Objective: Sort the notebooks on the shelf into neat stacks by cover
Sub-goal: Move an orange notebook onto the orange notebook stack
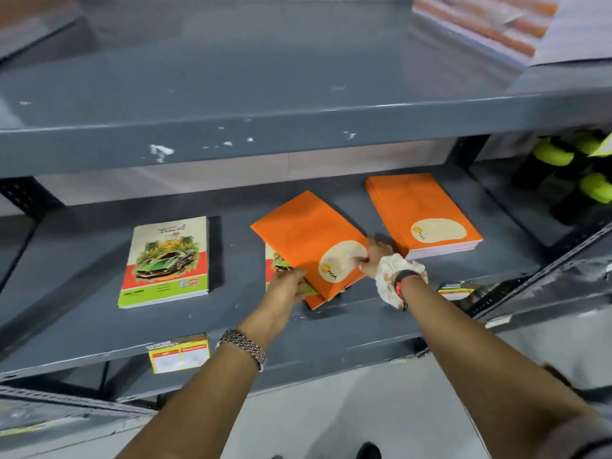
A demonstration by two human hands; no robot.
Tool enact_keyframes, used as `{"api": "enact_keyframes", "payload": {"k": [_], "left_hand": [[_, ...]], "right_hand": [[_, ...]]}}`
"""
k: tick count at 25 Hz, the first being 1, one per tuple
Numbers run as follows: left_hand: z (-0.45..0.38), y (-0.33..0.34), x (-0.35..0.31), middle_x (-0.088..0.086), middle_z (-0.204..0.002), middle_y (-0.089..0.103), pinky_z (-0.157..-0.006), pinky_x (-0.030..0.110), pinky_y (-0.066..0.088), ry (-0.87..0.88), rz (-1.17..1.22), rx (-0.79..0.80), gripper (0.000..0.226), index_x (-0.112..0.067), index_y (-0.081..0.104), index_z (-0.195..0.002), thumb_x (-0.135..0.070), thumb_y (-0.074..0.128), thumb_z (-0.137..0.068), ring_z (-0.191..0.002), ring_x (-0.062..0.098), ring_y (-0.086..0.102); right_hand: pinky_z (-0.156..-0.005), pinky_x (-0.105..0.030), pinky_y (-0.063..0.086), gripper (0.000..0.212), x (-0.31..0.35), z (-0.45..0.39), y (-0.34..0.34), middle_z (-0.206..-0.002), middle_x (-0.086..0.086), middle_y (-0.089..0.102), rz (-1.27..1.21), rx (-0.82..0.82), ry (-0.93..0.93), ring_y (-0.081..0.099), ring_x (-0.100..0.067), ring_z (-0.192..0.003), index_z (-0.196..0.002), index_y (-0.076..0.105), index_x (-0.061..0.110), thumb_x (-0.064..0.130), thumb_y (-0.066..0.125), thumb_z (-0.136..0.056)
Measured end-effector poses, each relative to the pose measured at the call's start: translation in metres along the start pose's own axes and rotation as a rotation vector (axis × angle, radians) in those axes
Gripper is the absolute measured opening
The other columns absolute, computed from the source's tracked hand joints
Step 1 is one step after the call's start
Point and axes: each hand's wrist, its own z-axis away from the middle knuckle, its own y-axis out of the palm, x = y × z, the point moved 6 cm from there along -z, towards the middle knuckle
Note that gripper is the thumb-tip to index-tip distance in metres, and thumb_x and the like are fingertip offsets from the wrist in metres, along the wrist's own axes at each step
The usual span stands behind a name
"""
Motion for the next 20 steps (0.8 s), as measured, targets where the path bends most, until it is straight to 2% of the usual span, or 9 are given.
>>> {"api": "enact_keyframes", "payload": {"k": [3, 6, 8, 11, 13, 15, 16, 18, 20], "left_hand": [[-0.004, 0.003, 0.001, 0.009, -0.088, 0.057, -0.076, 0.033, 0.049, 0.022, -0.043, -0.131, 0.007, -0.010, 0.053, -0.082, -0.005, 0.051, -0.087, -0.075, 0.023, 0.056], [-0.002, 0.011, -0.001, 0.005, -0.072, 0.054, -0.058, 0.019, 0.053, 0.102, 0.016, -0.204, 0.026, -0.009, 0.052, -0.075, 0.014, 0.044, -0.083, -0.065, 0.016, 0.052], [0.004, 0.021, -0.008, 0.002, -0.071, 0.059, -0.061, 0.022, 0.056, 0.200, 0.087, -0.249, 0.032, -0.007, 0.055, -0.080, 0.022, 0.042, -0.080, -0.063, 0.014, 0.060], [0.012, 0.069, -0.018, 0.002, -0.086, 0.064, -0.059, 0.022, 0.059, 0.284, 0.119, -0.201, 0.021, -0.005, 0.057, -0.098, 0.004, 0.040, -0.091, -0.057, 0.009, 0.069], [0.010, 0.106, -0.021, -0.003, -0.084, 0.065, -0.056, 0.021, 0.057, 0.297, 0.098, -0.186, 0.015, -0.011, 0.059, -0.095, -0.008, 0.044, -0.093, -0.060, 0.009, 0.068], [-0.002, 0.146, -0.026, -0.003, -0.086, 0.066, -0.059, 0.016, 0.055, 0.338, -0.002, -0.159, 0.014, -0.013, 0.062, -0.097, -0.006, 0.050, -0.090, -0.071, 0.009, 0.064], [-0.010, 0.162, -0.029, 0.000, -0.091, 0.067, -0.062, 0.015, 0.054, 0.359, -0.087, -0.125, 0.020, -0.010, 0.063, -0.105, -0.005, 0.052, -0.089, -0.075, 0.011, 0.063], [-0.028, 0.192, -0.033, 0.005, -0.103, 0.066, -0.074, 0.024, 0.054, 0.365, -0.210, -0.049, 0.030, -0.004, 0.059, -0.117, -0.003, 0.050, -0.089, -0.087, 0.017, 0.063], [-0.045, 0.211, -0.033, 0.003, -0.110, 0.062, -0.089, 0.034, 0.050, 0.345, -0.278, -0.002, 0.031, -0.002, 0.055, -0.120, -0.001, 0.047, -0.090, -0.100, 0.019, 0.060]], "right_hand": [[-0.102, -0.046, 0.041, 0.073, -0.006, -0.006, -0.010, -0.136, -0.024, 0.046, -0.122, 0.006, -0.019, 0.044, -0.041, -0.126, -0.132, 0.037, 0.001, 0.036, 0.070, -0.077], [-0.098, -0.039, 0.044, 0.055, -0.015, -0.007, -0.030, -0.132, -0.018, 0.055, -0.393, -0.001, -0.102, 0.052, -0.036, -0.121, -0.130, 0.045, 0.005, 0.024, 0.066, -0.083], [-0.093, -0.037, 0.047, 0.044, -0.031, -0.005, -0.045, -0.122, -0.016, 0.063, -0.537, -0.035, -0.146, 0.058, -0.035, -0.112, -0.123, 0.054, 0.009, 0.018, 0.065, -0.082], [-0.093, -0.040, 0.050, 0.041, -0.077, -0.002, -0.068, -0.116, -0.016, 0.066, -0.697, -0.101, -0.129, 0.060, -0.035, -0.107, -0.121, 0.056, 0.010, 0.012, 0.065, -0.081], [-0.092, -0.036, 0.048, 0.040, -0.111, 0.000, -0.085, -0.112, -0.015, 0.067, -0.739, -0.190, -0.100, 0.062, -0.032, -0.103, -0.120, 0.056, 0.008, 0.008, 0.065, -0.081], [-0.087, -0.031, 0.046, 0.040, -0.148, 0.000, -0.102, -0.105, -0.012, 0.067, -0.776, -0.258, -0.045, 0.061, -0.028, -0.095, -0.120, 0.055, 0.008, 0.007, 0.065, -0.081], [-0.086, -0.030, 0.044, 0.040, -0.161, 0.000, -0.108, -0.104, -0.011, 0.065, -0.789, -0.270, -0.016, 0.060, -0.026, -0.094, -0.121, 0.054, 0.008, 0.008, 0.065, -0.082], [-0.085, -0.029, 0.043, 0.040, -0.186, -0.009, -0.115, -0.106, -0.012, 0.066, -0.789, -0.284, 0.045, 0.060, -0.027, -0.097, -0.121, 0.054, 0.009, 0.009, 0.065, -0.082], [-0.085, -0.031, 0.045, 0.037, -0.201, -0.020, -0.116, -0.106, -0.015, 0.067, -0.814, -0.283, 0.090, 0.062, -0.032, -0.099, -0.117, 0.055, 0.008, 0.009, 0.064, -0.082]]}}
